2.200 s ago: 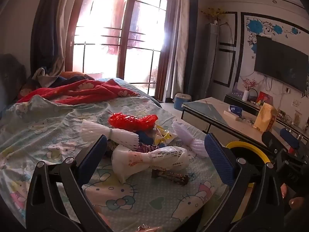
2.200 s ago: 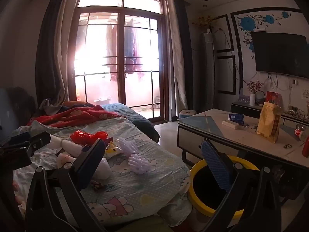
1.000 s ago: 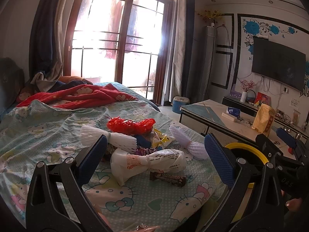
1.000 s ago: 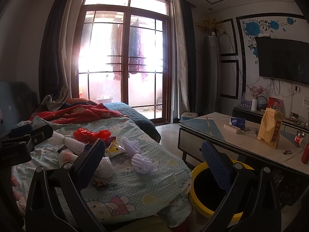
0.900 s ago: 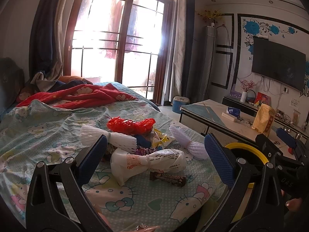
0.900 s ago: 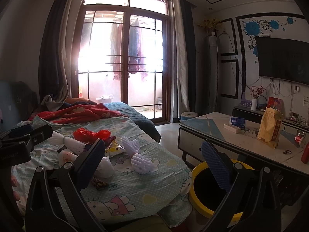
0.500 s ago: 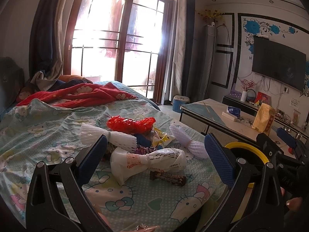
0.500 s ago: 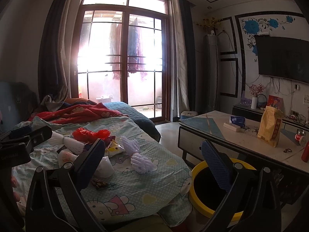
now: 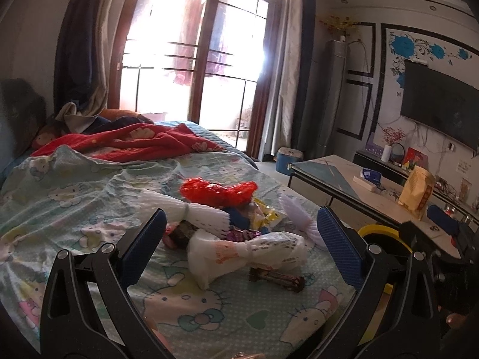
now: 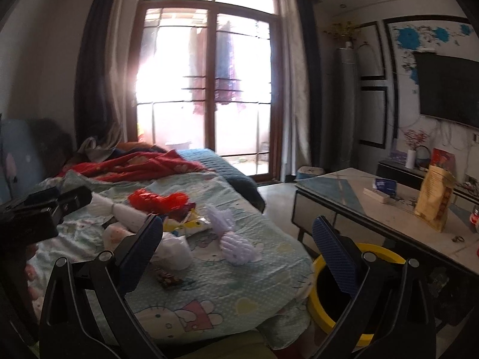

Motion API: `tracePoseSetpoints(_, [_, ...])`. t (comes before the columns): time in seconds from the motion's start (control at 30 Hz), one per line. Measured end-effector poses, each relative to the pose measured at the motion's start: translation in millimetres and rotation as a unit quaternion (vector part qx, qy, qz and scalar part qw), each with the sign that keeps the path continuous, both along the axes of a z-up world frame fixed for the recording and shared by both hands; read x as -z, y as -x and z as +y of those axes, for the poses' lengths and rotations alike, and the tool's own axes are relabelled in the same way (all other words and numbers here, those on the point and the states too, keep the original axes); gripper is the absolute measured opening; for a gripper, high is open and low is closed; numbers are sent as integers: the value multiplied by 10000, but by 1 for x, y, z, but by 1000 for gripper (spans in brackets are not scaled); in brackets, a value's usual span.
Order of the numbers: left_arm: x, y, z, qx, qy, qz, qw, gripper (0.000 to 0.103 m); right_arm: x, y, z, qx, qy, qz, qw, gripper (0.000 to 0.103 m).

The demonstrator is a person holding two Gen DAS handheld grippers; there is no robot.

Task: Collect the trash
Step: 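Lower the right tool onto the white plastic bag and close on it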

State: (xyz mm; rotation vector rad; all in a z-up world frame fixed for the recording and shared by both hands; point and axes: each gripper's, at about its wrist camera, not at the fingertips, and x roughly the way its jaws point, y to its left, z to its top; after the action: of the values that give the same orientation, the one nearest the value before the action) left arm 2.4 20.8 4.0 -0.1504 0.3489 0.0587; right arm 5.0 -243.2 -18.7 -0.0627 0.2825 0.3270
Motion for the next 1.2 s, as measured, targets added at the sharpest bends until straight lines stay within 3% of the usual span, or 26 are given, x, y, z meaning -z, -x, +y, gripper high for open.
tracePoseSetpoints(0.33, [-5, -3, 42, -512, 165, -20, 9985, 92, 1, -18, 59, -883, 192, 485, 9947, 97])
tracePoseSetpoints(0.57, [-3, -8, 78, -727, 358, 29, 9967, 92, 11, -39, 92, -1156, 278, 926, 9886, 97])
tracePoseSetpoints(0.73, [7, -20, 103, -580, 527, 105, 9969, 92, 23, -62, 104, -1119, 320, 1211, 9858, 97])
tracePoseSetpoints(0.97, [32, -62, 133, -131, 1020, 601, 9929, 92, 48, -101, 97, -926, 155, 1953, 9762, 96])
tracePoseSetpoints(1.2, [59, -95, 145, 37, 1866, 1030, 9770, 90, 73, -120, 92, -1219, -135, 2828, 9513, 51])
